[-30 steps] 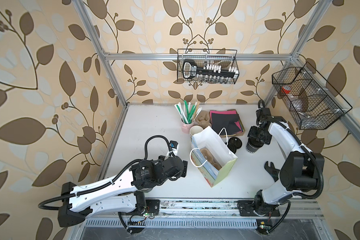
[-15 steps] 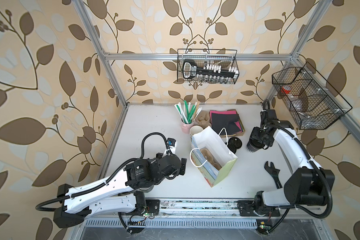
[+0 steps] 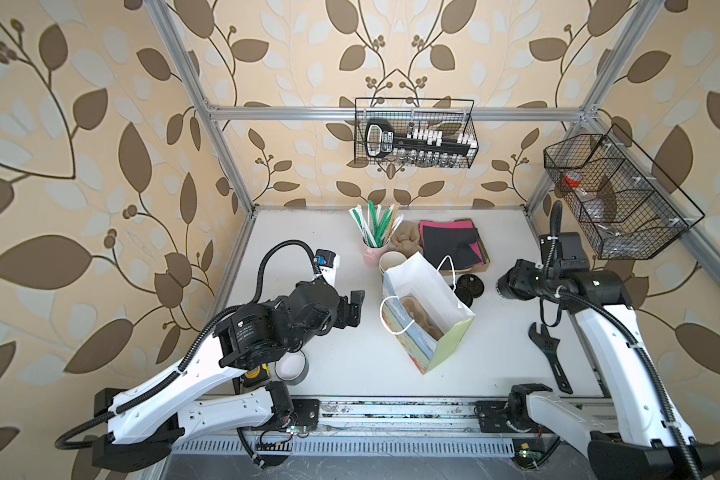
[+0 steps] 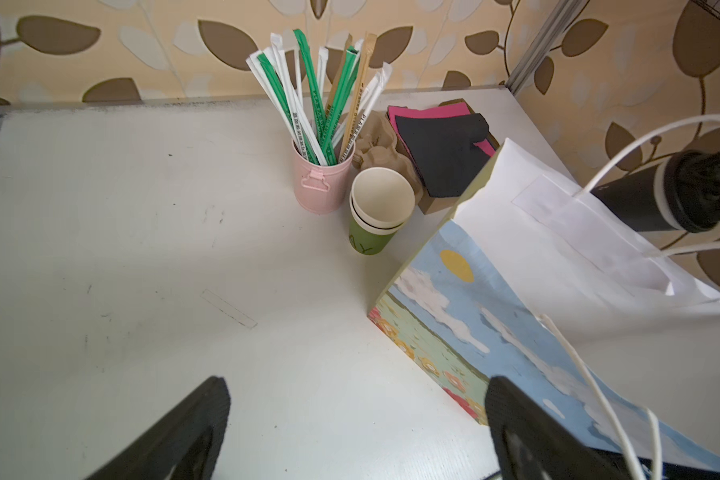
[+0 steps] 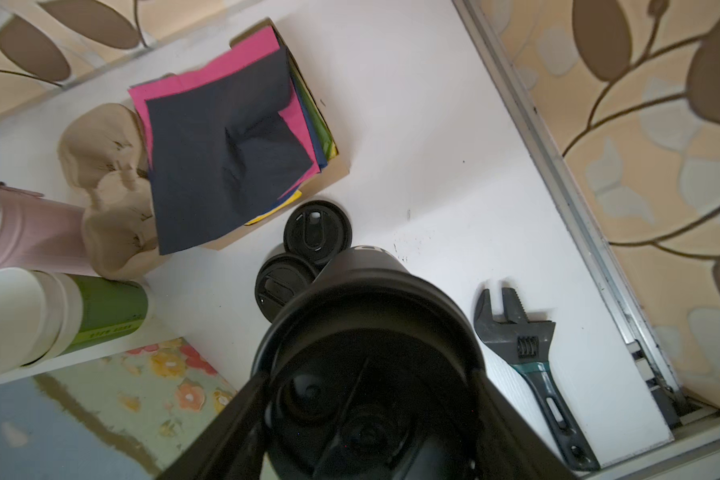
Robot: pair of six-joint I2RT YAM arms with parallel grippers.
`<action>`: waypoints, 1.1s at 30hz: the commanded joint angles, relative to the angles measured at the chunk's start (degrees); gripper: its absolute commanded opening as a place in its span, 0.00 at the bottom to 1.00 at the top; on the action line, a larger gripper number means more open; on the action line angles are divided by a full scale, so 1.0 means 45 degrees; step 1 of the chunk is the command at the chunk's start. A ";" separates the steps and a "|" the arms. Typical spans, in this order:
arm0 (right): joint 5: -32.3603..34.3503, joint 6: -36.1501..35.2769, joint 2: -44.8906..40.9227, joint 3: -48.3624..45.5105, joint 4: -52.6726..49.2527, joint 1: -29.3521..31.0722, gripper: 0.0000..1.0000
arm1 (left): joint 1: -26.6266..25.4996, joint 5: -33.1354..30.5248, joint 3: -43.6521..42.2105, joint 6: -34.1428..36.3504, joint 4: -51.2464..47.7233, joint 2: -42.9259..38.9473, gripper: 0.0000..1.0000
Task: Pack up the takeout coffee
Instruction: 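Lift the black tumbler and carry it over the white bag with right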
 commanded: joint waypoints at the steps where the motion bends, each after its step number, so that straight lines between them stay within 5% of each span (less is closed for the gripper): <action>1: 0.0814 0.0248 -0.0398 0.0997 -0.1016 0.0595 0.68 | 0.0828 -0.0021 0.0451 0.1239 0.0206 0.0005 0.99; 15: 0.1968 0.0847 -0.1203 0.5174 -0.2269 0.2575 0.66 | 0.1898 -0.2263 -0.1127 0.1755 0.1687 -0.0518 0.98; 33: -0.1050 0.1208 0.0235 0.9420 -0.2475 0.4525 0.65 | 0.2073 -0.1972 -0.1761 0.1753 0.1993 -0.0466 0.98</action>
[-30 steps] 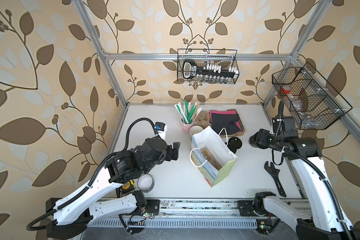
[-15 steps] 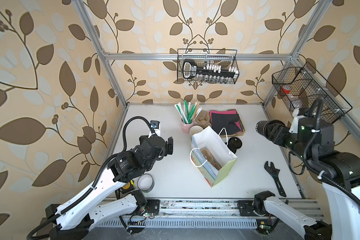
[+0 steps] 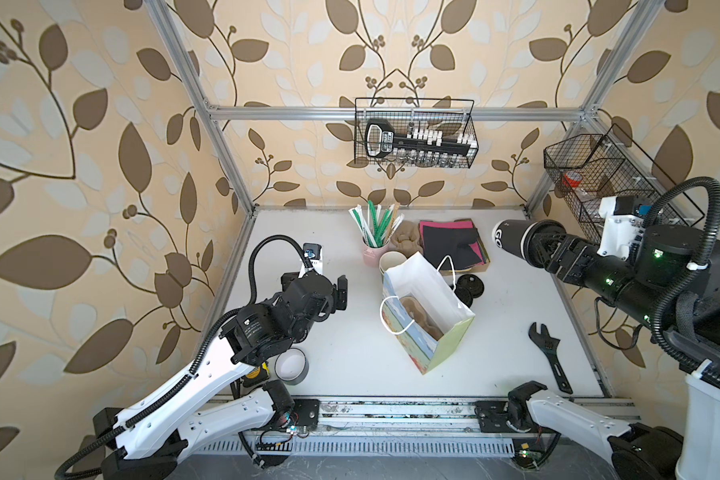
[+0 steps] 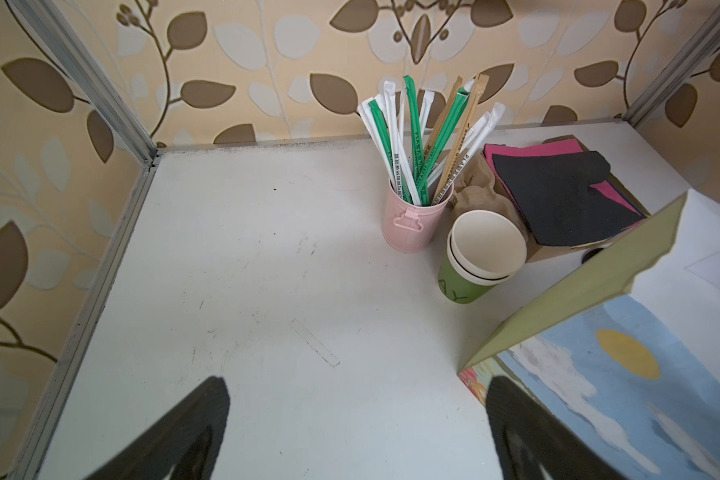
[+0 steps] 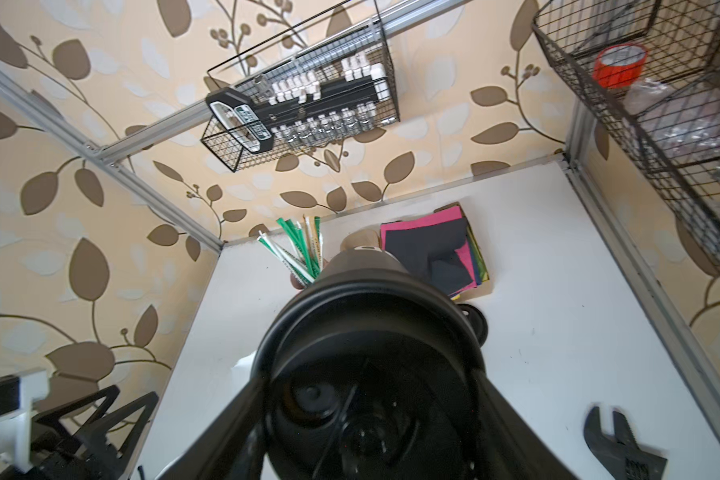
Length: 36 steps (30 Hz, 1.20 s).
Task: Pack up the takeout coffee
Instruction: 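Lift the black tumbler and carry it over the white bag with right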
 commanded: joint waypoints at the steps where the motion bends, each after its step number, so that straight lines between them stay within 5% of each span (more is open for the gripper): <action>1: -0.0765 0.0206 0.0057 0.0348 0.0182 0.0554 0.65 | 0.0179 -0.0338 -0.0074 0.0148 0.0409 -0.0079 0.98; 10: -0.0134 0.0343 0.0374 0.0513 0.0993 0.3189 0.65 | 0.0289 -0.0272 -0.0149 0.0166 0.0478 -0.0072 0.98; 19: 0.4249 0.0741 0.2063 0.1239 -0.0882 0.7863 0.65 | 0.0336 -0.0239 -0.0178 0.0186 0.0486 -0.0104 0.98; 36: 0.4749 0.1280 0.4306 0.0331 -0.3418 0.9399 0.66 | 0.0336 -0.0220 -0.0246 0.0245 0.0507 -0.0218 0.97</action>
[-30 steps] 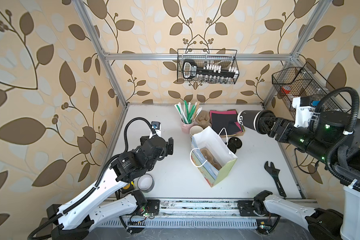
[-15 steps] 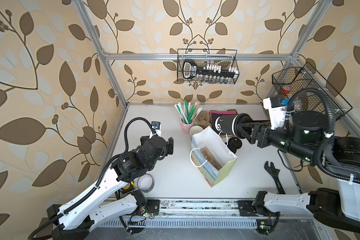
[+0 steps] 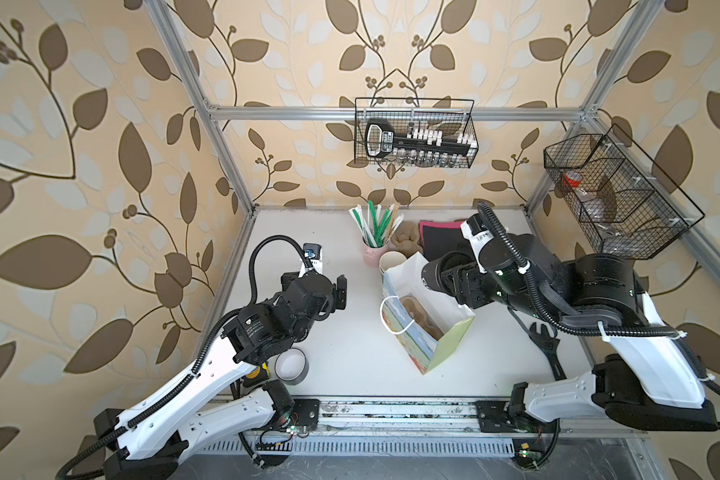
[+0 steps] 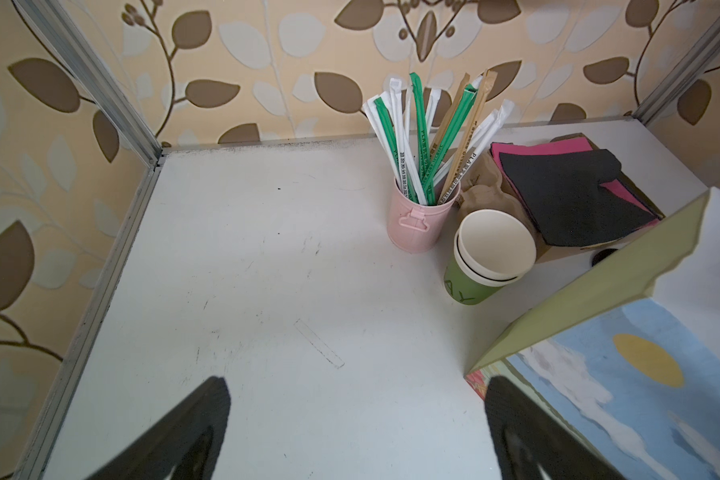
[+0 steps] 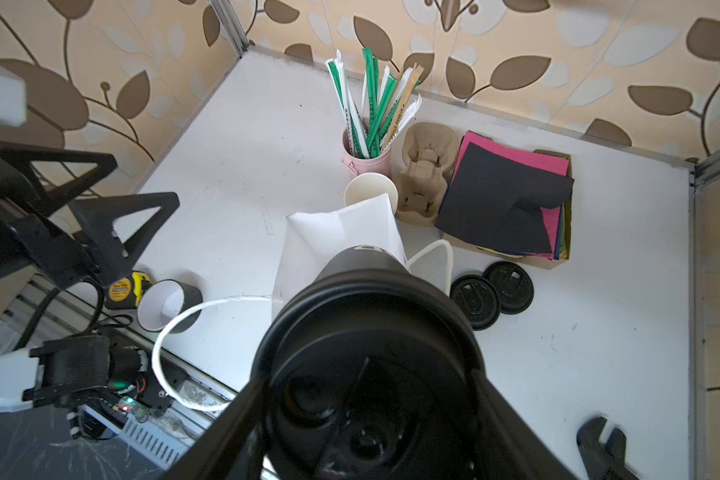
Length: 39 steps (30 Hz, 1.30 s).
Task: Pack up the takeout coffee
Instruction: 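Lift the black tumbler and carry it over the white bag with right, then lower the black tumbler into the bag toward the pulp carrier with right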
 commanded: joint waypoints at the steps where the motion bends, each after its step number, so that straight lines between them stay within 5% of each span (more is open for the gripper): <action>1: 0.0358 0.0212 0.0385 -0.0466 -0.0890 0.0218 0.67 | 0.0166 -0.0236 -0.0041 0.0090 0.0293 -0.0210 0.97; 39: -0.2822 -0.1831 0.1879 -0.3704 -0.0053 -0.0972 0.67 | 0.0166 -0.0133 -0.0096 0.0165 0.0274 -0.0165 0.97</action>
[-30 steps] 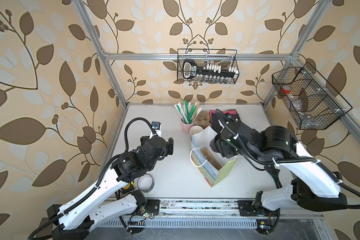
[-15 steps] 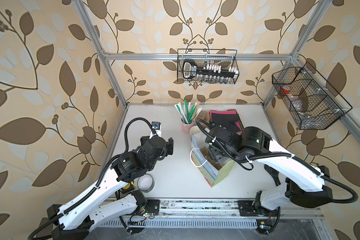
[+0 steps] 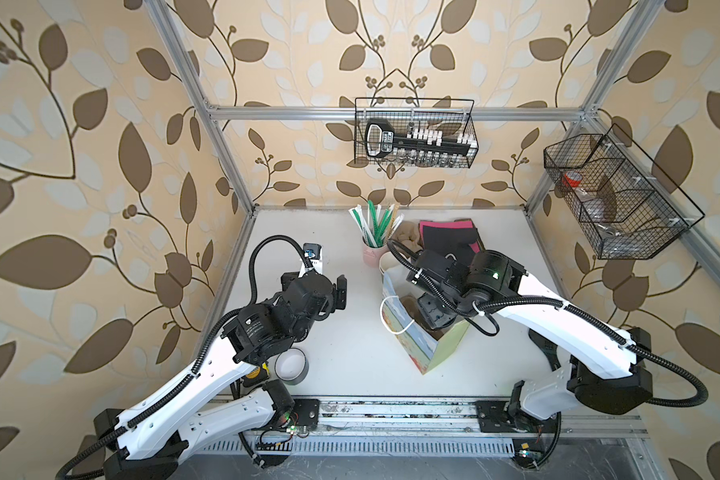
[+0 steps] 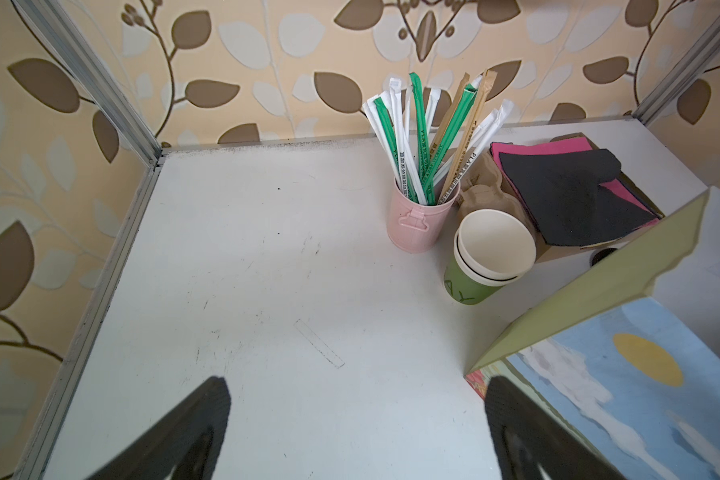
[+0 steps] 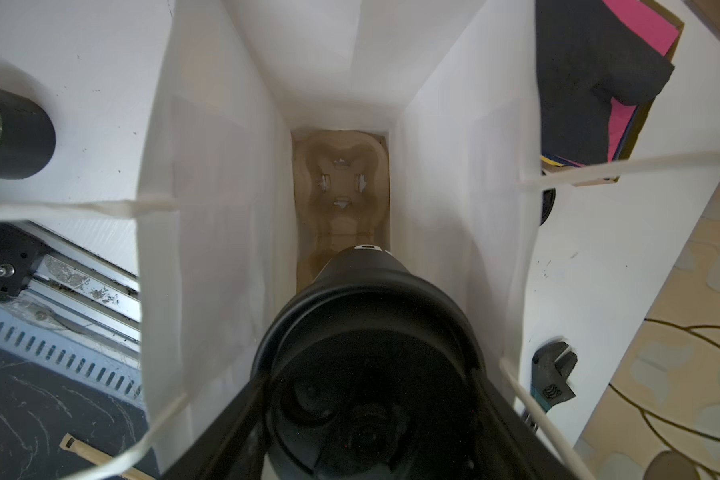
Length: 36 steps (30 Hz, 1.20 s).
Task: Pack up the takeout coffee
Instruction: 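Lower the black tumbler into the bag toward the pulp carrier with right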
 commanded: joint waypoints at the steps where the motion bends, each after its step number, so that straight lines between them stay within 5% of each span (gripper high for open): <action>1: -0.0514 -0.0349 -0.0097 -0.0434 0.0301 -0.0173 0.67 | 0.0166 -0.0146 -0.0096 0.0143 0.0274 -0.0154 0.97; 36: -0.2587 -0.1456 0.0626 -0.3129 0.1647 -0.1576 0.66 | 0.0166 -0.0025 -0.0116 0.0197 0.0293 -0.0118 0.97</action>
